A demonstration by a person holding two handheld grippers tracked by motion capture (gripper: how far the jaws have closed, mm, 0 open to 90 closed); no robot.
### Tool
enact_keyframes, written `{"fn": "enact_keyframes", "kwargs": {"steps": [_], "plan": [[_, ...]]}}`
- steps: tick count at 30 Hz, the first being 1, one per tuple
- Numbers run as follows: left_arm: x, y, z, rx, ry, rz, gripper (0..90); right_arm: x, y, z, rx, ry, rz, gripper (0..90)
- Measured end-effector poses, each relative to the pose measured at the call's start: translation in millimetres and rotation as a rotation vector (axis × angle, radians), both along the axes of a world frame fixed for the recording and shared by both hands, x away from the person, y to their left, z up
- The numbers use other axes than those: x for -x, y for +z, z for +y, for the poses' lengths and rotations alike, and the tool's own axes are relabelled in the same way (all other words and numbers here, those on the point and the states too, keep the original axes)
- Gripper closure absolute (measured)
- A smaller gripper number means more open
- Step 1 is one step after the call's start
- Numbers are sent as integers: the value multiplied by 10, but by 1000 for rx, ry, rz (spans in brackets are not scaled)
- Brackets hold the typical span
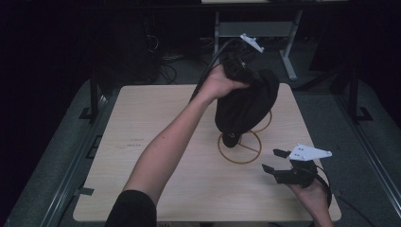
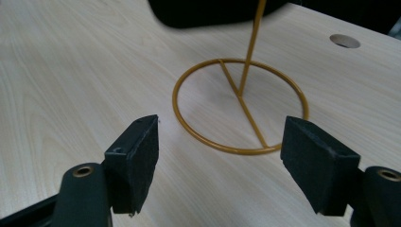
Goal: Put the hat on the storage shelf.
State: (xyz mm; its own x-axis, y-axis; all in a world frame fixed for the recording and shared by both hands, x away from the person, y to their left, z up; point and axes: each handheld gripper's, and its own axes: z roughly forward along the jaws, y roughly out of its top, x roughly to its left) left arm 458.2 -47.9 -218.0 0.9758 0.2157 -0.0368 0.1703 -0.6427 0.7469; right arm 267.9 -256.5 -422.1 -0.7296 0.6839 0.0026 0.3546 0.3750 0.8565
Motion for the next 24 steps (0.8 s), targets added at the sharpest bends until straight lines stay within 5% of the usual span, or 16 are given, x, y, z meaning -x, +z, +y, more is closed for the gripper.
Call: {"fn": "enact_keyframes", "kwargs": {"steps": [12, 24], "plan": [[24, -28, -61, 31, -14, 53, 466, 15, 1, -45, -13, -13, -2, 279], [49, -34, -4, 33, -10, 56, 374, 37, -6, -59, -7, -15, 1, 275]]}}
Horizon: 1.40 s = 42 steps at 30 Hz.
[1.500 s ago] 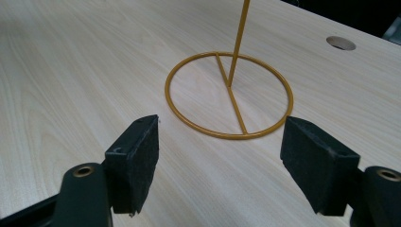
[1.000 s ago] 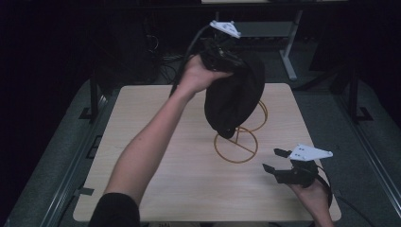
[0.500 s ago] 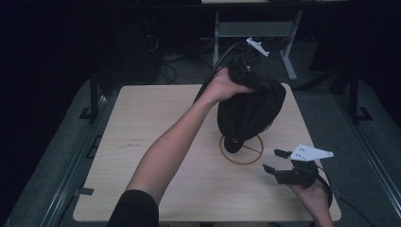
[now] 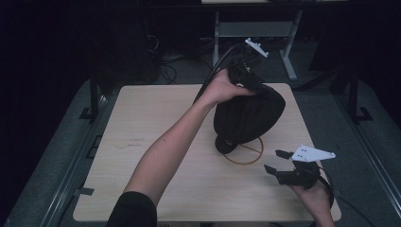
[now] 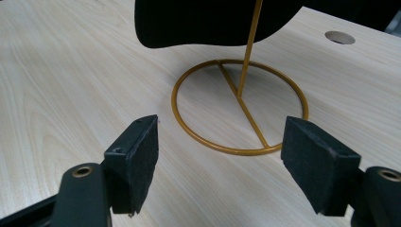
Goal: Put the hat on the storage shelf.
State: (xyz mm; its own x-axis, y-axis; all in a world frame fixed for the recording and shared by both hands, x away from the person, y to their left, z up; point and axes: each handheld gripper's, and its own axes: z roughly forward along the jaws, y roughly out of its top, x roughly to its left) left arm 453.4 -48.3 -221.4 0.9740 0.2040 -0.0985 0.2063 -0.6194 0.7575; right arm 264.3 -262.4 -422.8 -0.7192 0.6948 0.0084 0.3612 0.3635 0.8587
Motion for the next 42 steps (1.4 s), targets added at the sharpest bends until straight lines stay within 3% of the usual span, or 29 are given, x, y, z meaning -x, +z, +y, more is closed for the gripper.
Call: {"fn": "enact_keyframes", "kwargs": {"steps": [20, 35, 38, 42], "plan": [[76, 84, 336, 41, 50, -47, 313, 1, -10, 8, -2, -8, 11, 261], [129, 109, 648, 33, 89, -51, 284, -15, -12, 28, -12, -8, 14, 258], [159, 89, 747, 53, 101, -58, 284, -17, -13, 34, -15, -11, 18, 258], [171, 38, 879, 48, 123, -50, 280, -16, -16, 43, -16, -11, 21, 258]]}}
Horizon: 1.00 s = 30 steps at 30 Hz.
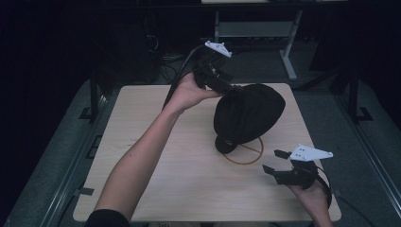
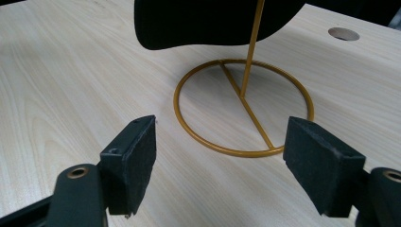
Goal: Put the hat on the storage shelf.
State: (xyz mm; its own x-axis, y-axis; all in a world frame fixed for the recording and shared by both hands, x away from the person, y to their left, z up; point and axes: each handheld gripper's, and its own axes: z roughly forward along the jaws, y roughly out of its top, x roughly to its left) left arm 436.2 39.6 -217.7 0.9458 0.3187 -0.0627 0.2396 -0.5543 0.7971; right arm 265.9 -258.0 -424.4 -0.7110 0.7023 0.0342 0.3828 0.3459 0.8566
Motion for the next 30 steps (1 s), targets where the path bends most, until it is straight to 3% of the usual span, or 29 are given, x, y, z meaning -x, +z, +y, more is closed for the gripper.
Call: {"fn": "enact_keyframes", "kwargs": {"steps": [6, 13, 22, 30], "plan": [[20, -99, 219, 1, 27, -2, 280, -7, -3, 3, 2, 4, 2, 256], [23, -238, 458, 7, 66, 25, 279, -17, -12, 6, 3, 0, 10, 252], [75, -325, 752, 13, 109, 25, 279, -22, -27, 53, 3, 11, 14, 242], [136, -443, 948, 19, 138, 40, 270, -24, -53, 70, 17, 10, 23, 238]]}}
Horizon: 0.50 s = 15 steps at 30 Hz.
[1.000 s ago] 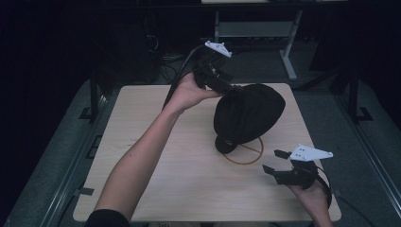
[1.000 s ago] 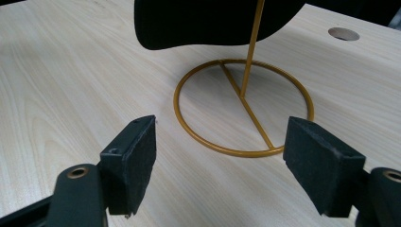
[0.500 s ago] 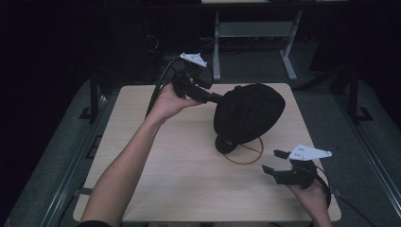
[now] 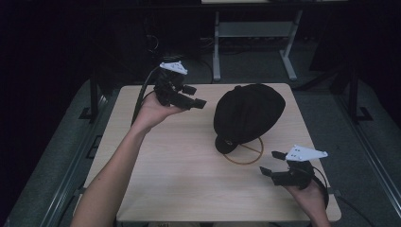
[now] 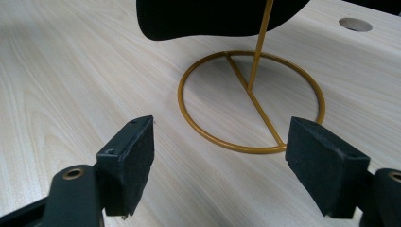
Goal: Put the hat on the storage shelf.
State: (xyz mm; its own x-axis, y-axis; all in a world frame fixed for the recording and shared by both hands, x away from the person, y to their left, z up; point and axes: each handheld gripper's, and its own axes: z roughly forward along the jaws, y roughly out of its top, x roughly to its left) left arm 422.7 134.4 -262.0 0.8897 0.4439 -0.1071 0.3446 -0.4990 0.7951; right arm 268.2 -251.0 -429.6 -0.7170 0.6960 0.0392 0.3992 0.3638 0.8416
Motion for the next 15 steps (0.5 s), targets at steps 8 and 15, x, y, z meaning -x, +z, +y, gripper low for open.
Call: {"fn": "enact_keyframes", "kwargs": {"steps": [8, 15], "plan": [[55, -201, 96, -10, 7, 19, 267, -10, -21, 34, 6, 0, 7, 237], [107, -306, 204, -3, 26, 27, 260, -13, -32, 51, 5, -1, 8, 234]]}}
